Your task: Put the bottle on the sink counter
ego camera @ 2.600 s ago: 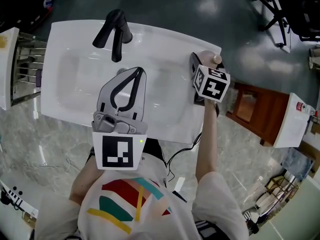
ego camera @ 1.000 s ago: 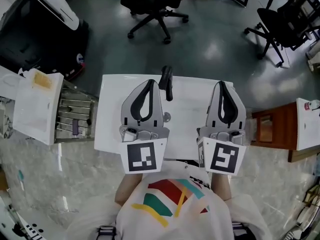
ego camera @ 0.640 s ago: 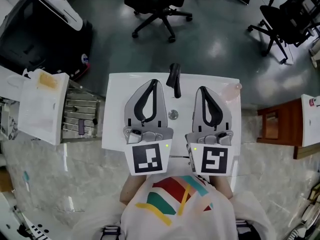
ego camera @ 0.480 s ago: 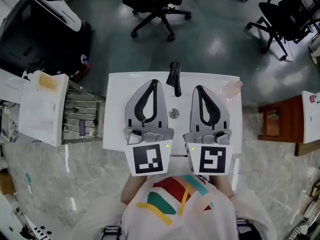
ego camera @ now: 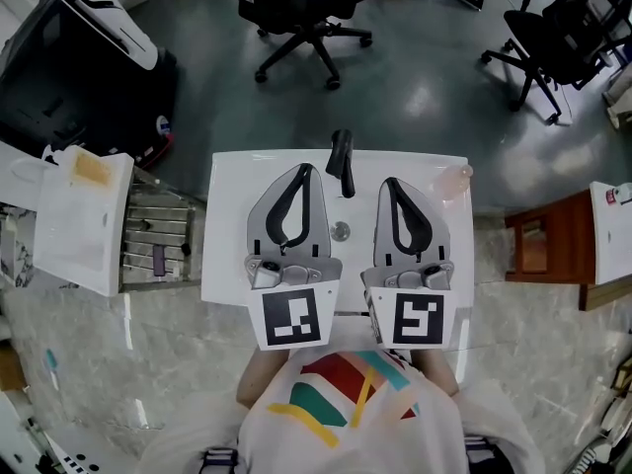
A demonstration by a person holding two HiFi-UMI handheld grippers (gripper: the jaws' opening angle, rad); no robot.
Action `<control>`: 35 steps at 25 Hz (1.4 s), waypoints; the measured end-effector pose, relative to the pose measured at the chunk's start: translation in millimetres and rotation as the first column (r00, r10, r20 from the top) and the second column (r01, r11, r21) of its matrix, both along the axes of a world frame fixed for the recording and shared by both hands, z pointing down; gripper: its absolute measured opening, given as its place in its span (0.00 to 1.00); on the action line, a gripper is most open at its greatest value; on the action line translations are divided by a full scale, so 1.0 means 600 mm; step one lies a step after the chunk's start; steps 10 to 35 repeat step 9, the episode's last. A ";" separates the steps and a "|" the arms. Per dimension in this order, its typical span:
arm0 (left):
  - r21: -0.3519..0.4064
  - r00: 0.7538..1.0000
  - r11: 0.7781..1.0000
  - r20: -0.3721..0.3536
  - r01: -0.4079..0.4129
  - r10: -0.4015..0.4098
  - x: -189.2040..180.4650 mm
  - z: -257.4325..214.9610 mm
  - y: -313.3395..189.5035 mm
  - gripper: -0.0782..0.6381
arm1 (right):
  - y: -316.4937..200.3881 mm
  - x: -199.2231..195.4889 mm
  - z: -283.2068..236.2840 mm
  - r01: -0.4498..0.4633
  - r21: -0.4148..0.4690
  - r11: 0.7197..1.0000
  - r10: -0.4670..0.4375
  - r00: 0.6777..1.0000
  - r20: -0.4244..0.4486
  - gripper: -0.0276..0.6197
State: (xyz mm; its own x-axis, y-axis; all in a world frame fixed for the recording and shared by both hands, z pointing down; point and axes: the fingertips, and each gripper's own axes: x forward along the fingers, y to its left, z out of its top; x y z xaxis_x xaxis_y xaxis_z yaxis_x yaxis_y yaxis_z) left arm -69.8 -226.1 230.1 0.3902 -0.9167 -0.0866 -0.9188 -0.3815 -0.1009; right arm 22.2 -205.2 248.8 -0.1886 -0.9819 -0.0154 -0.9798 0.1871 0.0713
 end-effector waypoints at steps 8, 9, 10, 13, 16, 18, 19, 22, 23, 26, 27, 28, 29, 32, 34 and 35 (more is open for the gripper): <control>0.010 1.000 1.000 0.005 -0.012 0.012 0.007 -0.011 0.004 0.13 | 0.004 -0.001 -0.011 0.009 0.005 1.000 -0.009 1.000 -0.007 0.06; 0.009 1.000 1.000 0.006 -0.014 0.014 0.007 -0.011 0.004 0.13 | 0.004 -0.003 -0.012 0.009 0.005 1.000 -0.009 1.000 -0.009 0.06; 0.009 1.000 1.000 0.006 -0.014 0.014 0.007 -0.011 0.004 0.13 | 0.004 -0.003 -0.012 0.009 0.005 1.000 -0.009 1.000 -0.009 0.06; 0.009 1.000 1.000 0.006 -0.014 0.014 0.007 -0.011 0.004 0.13 | 0.004 -0.003 -0.012 0.009 0.005 1.000 -0.009 1.000 -0.009 0.06; 0.009 1.000 1.000 0.006 -0.014 0.014 0.007 -0.011 0.004 0.13 | 0.004 -0.003 -0.012 0.009 0.005 1.000 -0.009 1.000 -0.009 0.06; 0.009 1.000 1.000 0.006 -0.014 0.014 0.007 -0.011 0.004 0.13 | 0.004 -0.003 -0.012 0.009 0.005 1.000 -0.009 1.000 -0.009 0.06; 0.009 1.000 1.000 0.006 -0.014 0.014 0.007 -0.011 0.004 0.13 | 0.004 -0.003 -0.012 0.009 0.005 1.000 -0.009 1.000 -0.009 0.06; 0.009 1.000 1.000 0.006 -0.014 0.014 0.007 -0.011 0.004 0.13 | 0.004 -0.003 -0.012 0.009 0.005 1.000 -0.009 1.000 -0.009 0.06; 0.009 1.000 1.000 0.006 -0.014 0.014 0.007 -0.011 0.004 0.13 | 0.004 -0.003 -0.012 0.009 0.005 1.000 -0.009 1.000 -0.009 0.06; 0.009 1.000 1.000 0.006 -0.014 0.014 0.007 -0.011 0.004 0.13 | 0.004 -0.003 -0.012 0.009 0.005 1.000 -0.009 1.000 -0.009 0.06; 0.009 1.000 1.000 0.006 -0.014 0.014 0.007 -0.011 0.004 0.13 | 0.004 -0.003 -0.012 0.009 0.005 1.000 -0.009 1.000 -0.009 0.06; 0.009 1.000 1.000 0.006 -0.014 0.014 0.007 -0.011 0.004 0.13 | 0.004 -0.003 -0.012 0.009 0.005 1.000 -0.009 1.000 -0.009 0.06; 0.009 1.000 1.000 0.006 -0.014 0.014 0.007 -0.011 0.004 0.13 | 0.004 -0.003 -0.012 0.009 0.005 1.000 -0.009 1.000 -0.009 0.06; 0.009 1.000 1.000 0.006 -0.014 0.014 0.007 -0.011 0.004 0.13 | 0.004 -0.003 -0.012 0.009 0.005 1.000 -0.009 1.000 -0.009 0.06; 0.009 1.000 1.000 0.006 -0.014 0.014 0.007 -0.011 0.004 0.13 | 0.004 -0.003 -0.012 0.009 0.005 1.000 -0.009 1.000 -0.009 0.06; 0.009 1.000 1.000 0.006 -0.014 0.014 0.007 -0.011 0.004 0.13 | 0.004 -0.003 -0.012 0.009 0.005 1.000 -0.009 1.000 -0.009 0.06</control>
